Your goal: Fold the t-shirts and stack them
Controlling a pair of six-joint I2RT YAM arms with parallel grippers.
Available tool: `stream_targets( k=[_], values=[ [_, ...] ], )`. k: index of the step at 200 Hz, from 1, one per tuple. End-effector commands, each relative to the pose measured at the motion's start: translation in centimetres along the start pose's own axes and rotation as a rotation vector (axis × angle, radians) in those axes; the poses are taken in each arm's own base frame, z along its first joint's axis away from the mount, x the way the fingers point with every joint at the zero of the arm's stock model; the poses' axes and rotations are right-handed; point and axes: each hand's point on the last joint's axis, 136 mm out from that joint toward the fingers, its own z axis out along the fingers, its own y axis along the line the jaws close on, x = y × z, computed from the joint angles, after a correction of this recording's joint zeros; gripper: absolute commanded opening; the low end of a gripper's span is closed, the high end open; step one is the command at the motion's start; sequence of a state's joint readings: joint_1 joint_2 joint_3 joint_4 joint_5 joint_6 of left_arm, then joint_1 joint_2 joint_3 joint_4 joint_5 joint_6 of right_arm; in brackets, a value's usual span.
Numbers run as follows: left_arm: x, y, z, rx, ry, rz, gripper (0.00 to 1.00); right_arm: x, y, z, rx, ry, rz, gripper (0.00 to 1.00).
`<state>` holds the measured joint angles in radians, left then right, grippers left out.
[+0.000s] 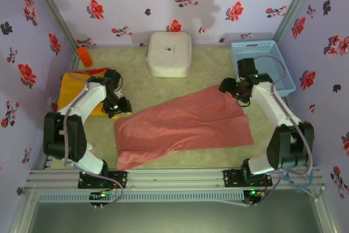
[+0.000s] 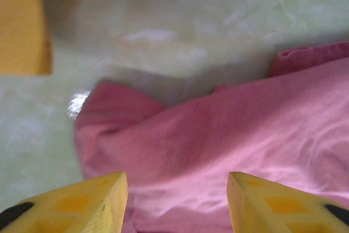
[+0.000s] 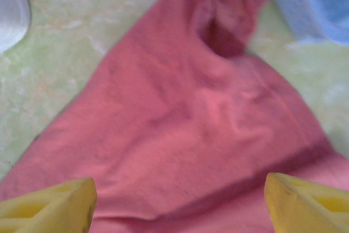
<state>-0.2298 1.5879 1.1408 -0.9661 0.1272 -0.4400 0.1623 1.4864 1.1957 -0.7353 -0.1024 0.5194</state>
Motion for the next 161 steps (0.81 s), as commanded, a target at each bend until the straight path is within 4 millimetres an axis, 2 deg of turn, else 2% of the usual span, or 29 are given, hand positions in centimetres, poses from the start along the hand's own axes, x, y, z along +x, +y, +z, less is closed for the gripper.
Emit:
stream_targets(
  k=[1, 27, 55, 77, 97, 130, 161],
  values=[
    [-1.6, -0.8, 0.8, -0.043, -0.036, 0.068, 0.52, -1.7, 2.9, 1.8, -0.037, -0.016, -0.037, 0.81],
    [-2.2, -2.1, 2.9, -0.051, -0.013, 0.093, 0.52, -2.1, 4.1, 4.8, -0.013, 0.031, -0.053, 0.81],
    [-2.2, -4.1, 4.4, -0.072, -0.007, 0.168, 0.51, -2.3, 4.0, 7.5, 0.008, 0.06, -0.049, 0.83],
    [-1.3, -5.6, 5.9, -0.088, 0.03, 0.208, 0.51, -2.0, 3.5, 9.2, 0.037, 0.084, -0.053, 0.83],
    [-0.2, -6.5, 7.0, -0.095, 0.055, 0.23, 0.5, -1.9, 2.4, 10.2, 0.097, 0.102, -0.066, 0.84],
    [1.2, -7.1, 8.2, -0.097, 0.07, 0.236, 0.47, -3.2, 0.5, 10.9, 0.213, 0.073, -0.091, 0.85],
    [2.2, -6.6, 9.7, -0.129, 0.1, 0.243, 0.41, -4.1, 0.8, 12.3, 0.23, 0.084, -0.103, 0.83]
  ],
)
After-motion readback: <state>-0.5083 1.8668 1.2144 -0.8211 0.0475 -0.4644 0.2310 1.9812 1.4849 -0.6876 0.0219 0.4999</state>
